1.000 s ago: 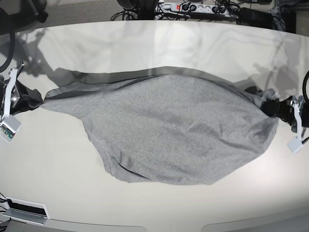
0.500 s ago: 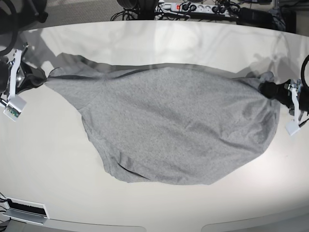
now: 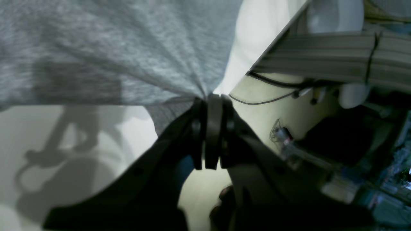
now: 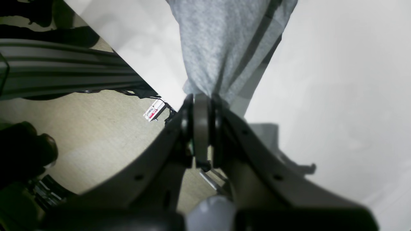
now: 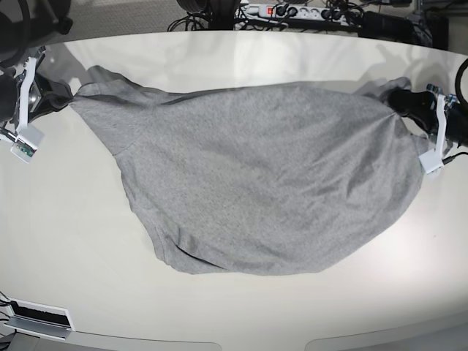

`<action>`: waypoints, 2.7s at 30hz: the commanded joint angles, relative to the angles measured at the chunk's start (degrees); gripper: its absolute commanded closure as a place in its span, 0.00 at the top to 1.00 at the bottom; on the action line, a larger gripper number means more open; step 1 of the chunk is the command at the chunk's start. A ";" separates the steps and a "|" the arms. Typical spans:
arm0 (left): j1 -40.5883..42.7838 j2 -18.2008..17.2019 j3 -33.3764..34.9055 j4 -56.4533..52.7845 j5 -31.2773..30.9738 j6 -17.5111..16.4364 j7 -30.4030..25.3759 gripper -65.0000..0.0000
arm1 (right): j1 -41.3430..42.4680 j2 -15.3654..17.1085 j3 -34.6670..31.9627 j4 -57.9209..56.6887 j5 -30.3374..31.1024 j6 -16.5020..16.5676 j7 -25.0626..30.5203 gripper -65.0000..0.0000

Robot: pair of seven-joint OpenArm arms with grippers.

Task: Layout the t-shirt on the table in an organized manner, then fold the t-shirt properly
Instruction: 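Lower the spread shirt onto the table with both grippers, then release the shirt with the left gripper and regrasp its edge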

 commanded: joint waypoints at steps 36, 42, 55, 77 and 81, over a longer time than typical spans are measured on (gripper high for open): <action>-9.57 -2.32 -0.68 -8.66 33.68 10.67 -20.90 0.00 | 6.91 2.67 0.63 0.70 12.87 -0.48 0.62 0.13; -9.60 2.54 -0.70 -18.88 39.78 14.40 -24.13 0.00 | 6.91 2.58 0.63 0.70 12.87 -0.28 0.62 0.13; -9.57 10.01 -0.79 -23.10 55.41 20.50 -37.00 0.00 | 6.91 2.58 0.63 0.70 12.85 0.06 0.62 0.13; -10.08 14.78 -0.76 -34.80 67.73 5.09 -55.63 0.00 | 6.88 2.58 0.63 0.70 12.85 -0.57 0.62 0.13; -11.69 14.86 -0.76 -33.14 67.69 0.57 -55.65 0.00 | 6.88 2.58 0.63 0.70 12.90 -1.27 0.62 0.13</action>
